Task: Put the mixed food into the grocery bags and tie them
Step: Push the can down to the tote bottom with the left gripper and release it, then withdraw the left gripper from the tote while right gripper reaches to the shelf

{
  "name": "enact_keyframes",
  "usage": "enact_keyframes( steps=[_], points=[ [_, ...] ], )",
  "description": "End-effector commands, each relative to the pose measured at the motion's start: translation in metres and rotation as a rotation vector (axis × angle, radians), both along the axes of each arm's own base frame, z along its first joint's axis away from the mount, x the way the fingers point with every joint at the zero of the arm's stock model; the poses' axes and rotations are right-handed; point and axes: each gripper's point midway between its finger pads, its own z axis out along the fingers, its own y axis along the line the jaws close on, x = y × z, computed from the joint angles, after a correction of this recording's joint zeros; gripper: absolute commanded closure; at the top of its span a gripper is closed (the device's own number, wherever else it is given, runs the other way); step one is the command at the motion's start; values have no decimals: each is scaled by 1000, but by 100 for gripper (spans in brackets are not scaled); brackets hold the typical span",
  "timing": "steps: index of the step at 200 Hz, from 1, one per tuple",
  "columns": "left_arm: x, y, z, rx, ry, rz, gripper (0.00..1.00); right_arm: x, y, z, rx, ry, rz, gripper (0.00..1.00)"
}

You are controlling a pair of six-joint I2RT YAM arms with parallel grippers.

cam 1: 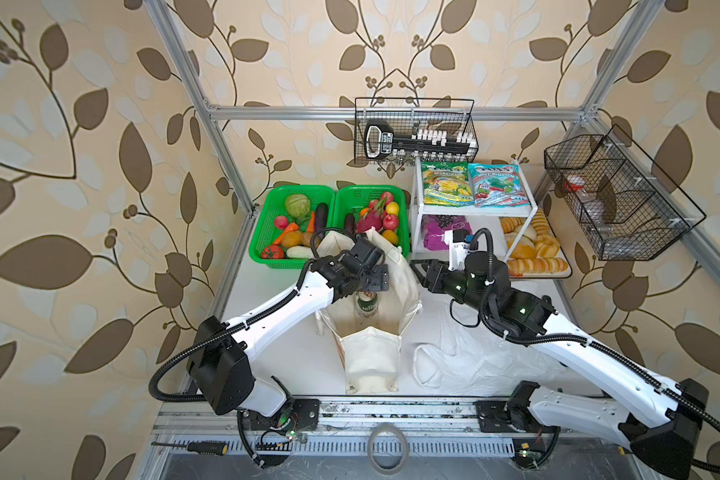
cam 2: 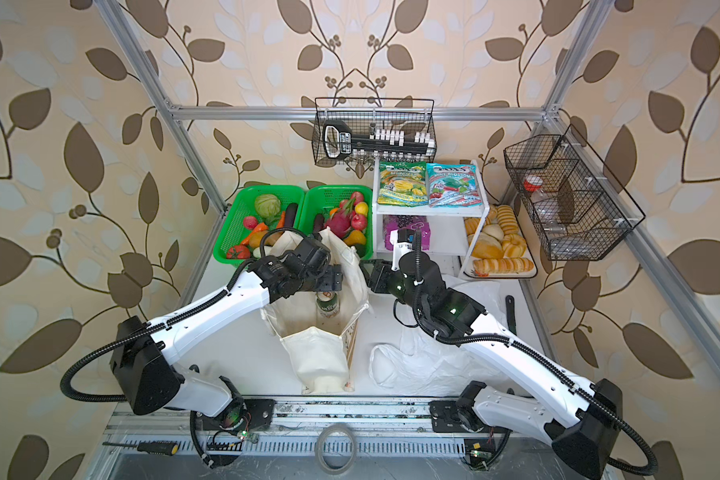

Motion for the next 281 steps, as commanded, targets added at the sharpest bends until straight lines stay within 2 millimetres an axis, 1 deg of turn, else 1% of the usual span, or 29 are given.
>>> enact_keyframes(
  steps=[1,36,49,63,90,115,133,156,170,183,188,210,215,229,257,272,281],
  points=[
    [-4,1,35,-46,-52,-22,7,-2,-8,2,3,-8,-14,50],
    [-10,2,60,-86,-100,-52,3,-2,-27,10,29,-31,-75,46],
    [-13,3,71,-103,-121,-62,1,-1,-38,11,39,-39,-105,45],
    [-18,5,82,-123,-147,-73,1,1,-54,9,58,-38,-153,44],
    [-27,9,106,-171,-200,-92,1,4,-85,-4,136,-8,-228,44],
    [-39,9,134,-238,-264,-136,1,8,-111,-19,197,22,-283,44],
    [-49,10,155,-290,-311,-173,1,15,-129,-30,243,49,-324,45],
    [-64,11,180,-347,-363,-227,1,28,-147,-34,274,44,-346,45],
    [-71,14,189,-356,-386,-242,1,38,-152,-33,269,12,-337,44],
    [-75,23,193,-338,-404,-227,1,48,-159,-33,259,0,-351,43],
    [-75,28,193,-324,-413,-215,1,52,-161,-30,250,-20,-355,42],
    [-74,58,185,-214,-420,-109,1,69,-166,-25,234,-84,-384,37],
    [-74,64,184,-189,-419,-89,1,74,-167,-26,229,-87,-394,36],
    [-76,78,181,-138,-425,-54,1,84,-170,-24,223,-115,-416,34],
    [-80,102,182,-88,-466,17,1,101,-176,-29,200,-147,-465,31],
    [-79,115,178,-47,-471,66,1,109,-181,-33,197,-152,-505,30],
    [-79,122,176,-26,-459,96,1,114,-179,-36,195,-159,-507,30]
  ],
)
